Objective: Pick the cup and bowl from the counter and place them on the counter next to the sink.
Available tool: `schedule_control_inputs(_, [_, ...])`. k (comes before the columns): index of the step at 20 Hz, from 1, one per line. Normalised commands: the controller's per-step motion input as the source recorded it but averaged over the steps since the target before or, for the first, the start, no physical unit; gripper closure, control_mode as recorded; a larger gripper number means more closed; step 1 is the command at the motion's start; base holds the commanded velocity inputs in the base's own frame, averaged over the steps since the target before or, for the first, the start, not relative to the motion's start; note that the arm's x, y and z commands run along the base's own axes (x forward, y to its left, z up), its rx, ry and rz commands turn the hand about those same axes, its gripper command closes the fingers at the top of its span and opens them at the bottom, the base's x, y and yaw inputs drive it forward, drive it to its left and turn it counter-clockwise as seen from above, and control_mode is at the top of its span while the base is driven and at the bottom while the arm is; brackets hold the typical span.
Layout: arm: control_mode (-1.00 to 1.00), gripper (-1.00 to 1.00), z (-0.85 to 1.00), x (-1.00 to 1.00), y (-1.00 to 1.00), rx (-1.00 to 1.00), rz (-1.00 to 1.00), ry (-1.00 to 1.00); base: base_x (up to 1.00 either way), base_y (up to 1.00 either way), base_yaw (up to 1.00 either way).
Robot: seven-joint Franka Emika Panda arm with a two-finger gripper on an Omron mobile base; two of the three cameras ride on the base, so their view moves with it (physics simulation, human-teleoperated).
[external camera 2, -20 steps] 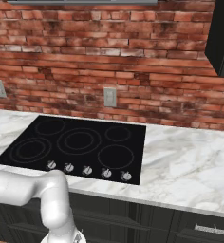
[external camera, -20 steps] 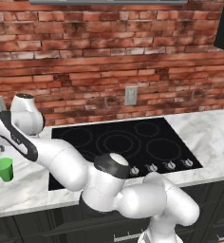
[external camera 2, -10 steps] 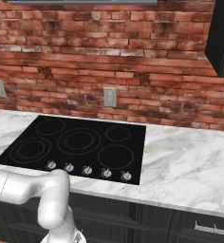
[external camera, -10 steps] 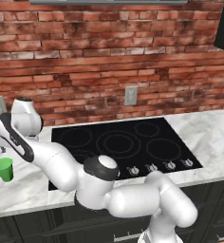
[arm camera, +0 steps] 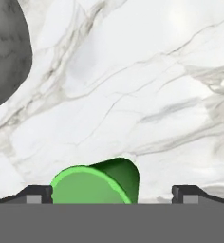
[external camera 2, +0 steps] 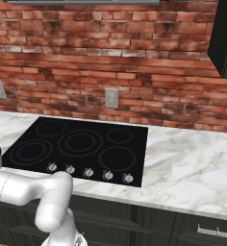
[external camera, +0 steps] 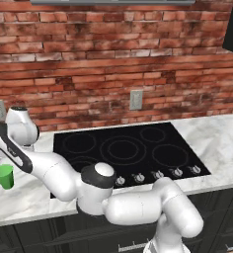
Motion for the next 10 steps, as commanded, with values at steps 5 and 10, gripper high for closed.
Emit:
schedule_control_inputs(5, [-1.00, -1.00, -0.33, 0.05, 0.07, 0.00, 0.00, 0.01, 0.00, 0.00, 0.00])
schedule_control_inputs(10, [-1.00, -1.00, -0.25, 0.01, 0.00, 0.00, 0.00, 0.01, 0.00, 0.00, 0.00])
